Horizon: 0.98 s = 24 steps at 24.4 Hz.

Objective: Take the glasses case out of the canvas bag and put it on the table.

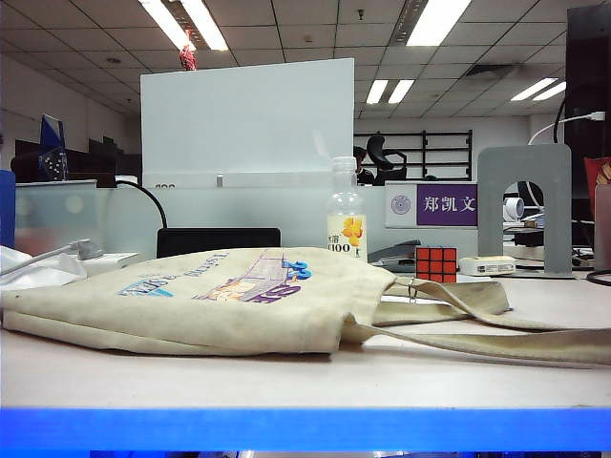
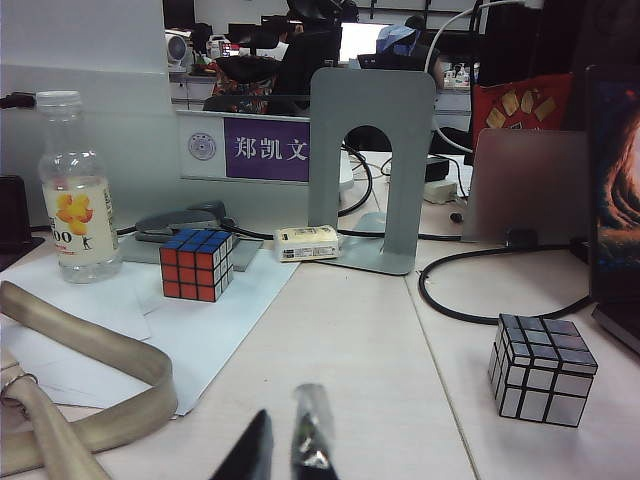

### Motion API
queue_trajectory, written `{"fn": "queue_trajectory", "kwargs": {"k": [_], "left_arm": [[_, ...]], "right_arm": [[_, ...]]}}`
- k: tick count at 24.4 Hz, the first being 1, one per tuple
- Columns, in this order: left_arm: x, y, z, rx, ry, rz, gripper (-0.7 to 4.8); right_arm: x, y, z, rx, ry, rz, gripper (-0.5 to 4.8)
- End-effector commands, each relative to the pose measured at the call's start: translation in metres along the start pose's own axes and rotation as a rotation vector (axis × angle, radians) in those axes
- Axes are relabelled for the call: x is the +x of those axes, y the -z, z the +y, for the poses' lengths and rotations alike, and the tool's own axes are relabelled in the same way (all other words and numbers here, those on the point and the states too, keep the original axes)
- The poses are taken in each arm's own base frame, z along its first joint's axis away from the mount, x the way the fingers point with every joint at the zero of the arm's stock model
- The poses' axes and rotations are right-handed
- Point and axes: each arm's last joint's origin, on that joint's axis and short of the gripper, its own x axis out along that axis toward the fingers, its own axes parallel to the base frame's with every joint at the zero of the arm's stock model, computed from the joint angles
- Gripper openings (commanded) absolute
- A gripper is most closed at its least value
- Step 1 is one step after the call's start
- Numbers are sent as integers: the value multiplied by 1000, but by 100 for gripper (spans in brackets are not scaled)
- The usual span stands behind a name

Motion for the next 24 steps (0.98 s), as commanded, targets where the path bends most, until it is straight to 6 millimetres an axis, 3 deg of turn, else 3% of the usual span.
{"fn": "queue_trajectory", "kwargs": {"k": [1,13,16,24], "left_arm": [[0,-1,0,3,-5,-13,-5],[0,-1,0,3,-5,-13,-5],[0,-2,0,2,-2,-14,-5],[-3,-20,-8,3,247,-163,-5]], "right_arm": [[0,0,0,3,-2,-11,41],[0,3,0,5,8,17,39],[0,6,0,23,9,52,8],[0,1,1,250,-39,27,8]]}}
